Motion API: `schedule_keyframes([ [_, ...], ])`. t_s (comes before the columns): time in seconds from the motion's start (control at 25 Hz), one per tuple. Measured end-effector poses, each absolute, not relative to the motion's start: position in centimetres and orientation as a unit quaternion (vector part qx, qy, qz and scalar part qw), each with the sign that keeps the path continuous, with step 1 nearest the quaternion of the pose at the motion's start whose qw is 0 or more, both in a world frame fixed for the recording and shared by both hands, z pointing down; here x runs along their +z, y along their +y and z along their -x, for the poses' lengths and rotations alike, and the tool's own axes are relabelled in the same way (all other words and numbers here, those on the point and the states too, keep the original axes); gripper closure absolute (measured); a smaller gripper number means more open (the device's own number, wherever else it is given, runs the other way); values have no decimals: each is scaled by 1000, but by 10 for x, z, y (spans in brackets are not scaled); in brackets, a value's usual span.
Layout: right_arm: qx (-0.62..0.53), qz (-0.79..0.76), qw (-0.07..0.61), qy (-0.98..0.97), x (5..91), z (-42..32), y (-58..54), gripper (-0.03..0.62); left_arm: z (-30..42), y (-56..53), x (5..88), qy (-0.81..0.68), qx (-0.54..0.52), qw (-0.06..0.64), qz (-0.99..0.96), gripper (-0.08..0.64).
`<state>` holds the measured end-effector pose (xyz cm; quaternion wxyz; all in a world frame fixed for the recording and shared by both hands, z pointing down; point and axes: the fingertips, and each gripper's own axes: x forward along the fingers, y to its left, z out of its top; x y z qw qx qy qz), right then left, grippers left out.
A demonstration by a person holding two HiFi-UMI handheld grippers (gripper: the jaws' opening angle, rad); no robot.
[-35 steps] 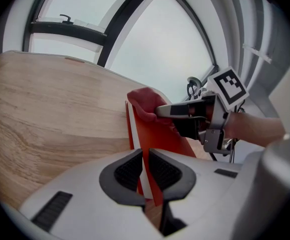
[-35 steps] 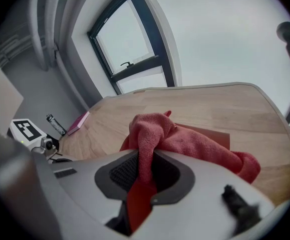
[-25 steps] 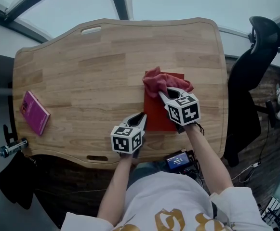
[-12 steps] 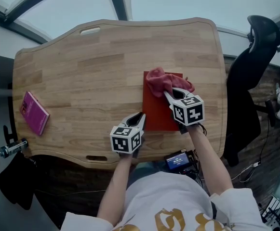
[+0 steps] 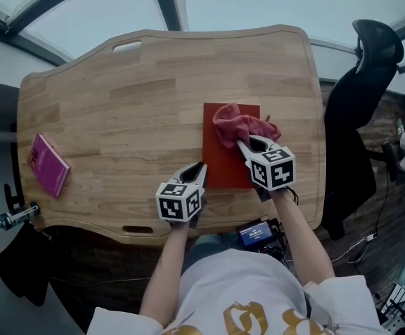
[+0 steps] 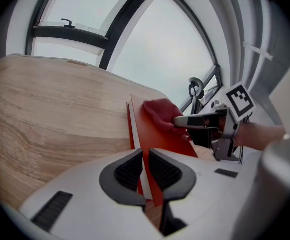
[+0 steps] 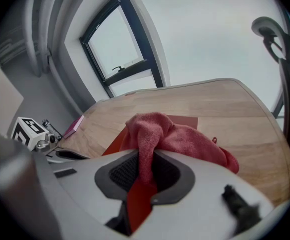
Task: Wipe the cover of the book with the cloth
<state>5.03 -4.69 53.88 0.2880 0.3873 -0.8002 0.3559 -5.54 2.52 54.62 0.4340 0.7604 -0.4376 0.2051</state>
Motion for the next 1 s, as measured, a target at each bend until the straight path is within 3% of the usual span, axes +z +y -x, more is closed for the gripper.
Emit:
schedule_keyframes([
  [1.0,369,-375,276,-805,538,-48,10,517,56,25,545,-448,205,432,-756,513],
])
